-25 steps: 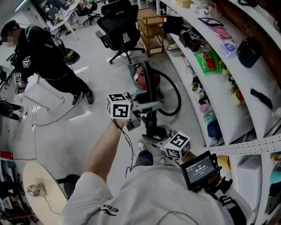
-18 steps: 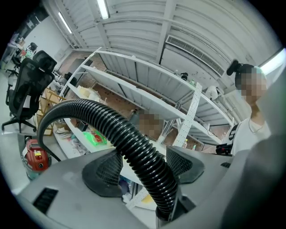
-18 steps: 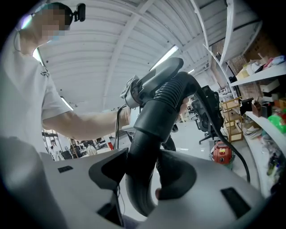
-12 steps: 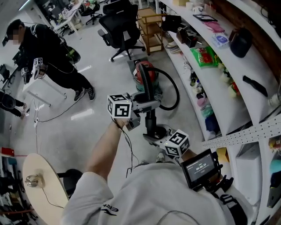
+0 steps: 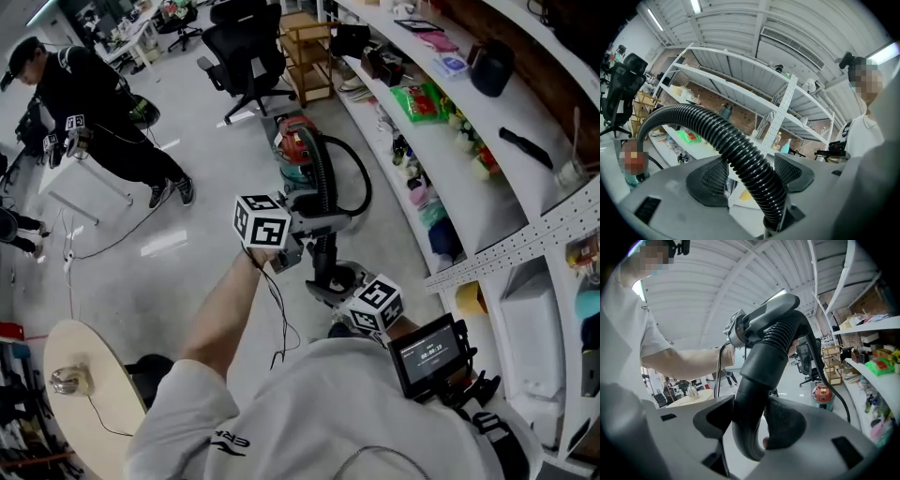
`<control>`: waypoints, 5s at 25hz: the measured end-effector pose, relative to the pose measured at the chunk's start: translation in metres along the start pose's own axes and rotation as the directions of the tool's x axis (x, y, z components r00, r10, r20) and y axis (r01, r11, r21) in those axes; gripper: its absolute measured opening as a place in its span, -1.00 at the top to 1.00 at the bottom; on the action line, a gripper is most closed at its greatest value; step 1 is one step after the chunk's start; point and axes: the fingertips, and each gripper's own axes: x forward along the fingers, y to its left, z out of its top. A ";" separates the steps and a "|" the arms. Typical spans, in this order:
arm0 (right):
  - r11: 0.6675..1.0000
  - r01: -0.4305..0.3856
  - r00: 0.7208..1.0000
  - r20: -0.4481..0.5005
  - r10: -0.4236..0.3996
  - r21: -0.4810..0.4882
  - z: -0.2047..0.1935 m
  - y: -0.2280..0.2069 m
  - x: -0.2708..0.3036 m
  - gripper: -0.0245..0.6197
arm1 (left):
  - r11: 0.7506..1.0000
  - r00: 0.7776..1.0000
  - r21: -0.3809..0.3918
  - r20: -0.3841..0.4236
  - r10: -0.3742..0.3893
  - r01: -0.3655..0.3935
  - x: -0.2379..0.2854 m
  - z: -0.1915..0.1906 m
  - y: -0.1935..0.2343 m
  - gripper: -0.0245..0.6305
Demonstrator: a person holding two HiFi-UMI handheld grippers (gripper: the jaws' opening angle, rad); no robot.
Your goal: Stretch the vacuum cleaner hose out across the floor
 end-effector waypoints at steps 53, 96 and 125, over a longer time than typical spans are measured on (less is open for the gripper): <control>0.812 0.513 0.824 0.106 -0.557 0.279 -0.211 0.146 -0.387 0.32 | 0.890 0.832 -0.035 -0.342 -0.438 0.454 0.308 -0.227 -0.403 0.04; 0.552 0.704 0.626 -0.025 -0.779 0.447 -0.374 0.393 -0.480 0.32 | 0.801 0.673 -0.166 -0.460 -0.578 0.575 0.268 -0.436 -0.680 0.04; 0.322 0.765 0.463 -0.128 -0.877 0.557 -0.486 0.532 -0.517 0.32 | 0.753 0.550 -0.294 -0.536 -0.640 0.589 0.236 -0.583 -0.824 0.04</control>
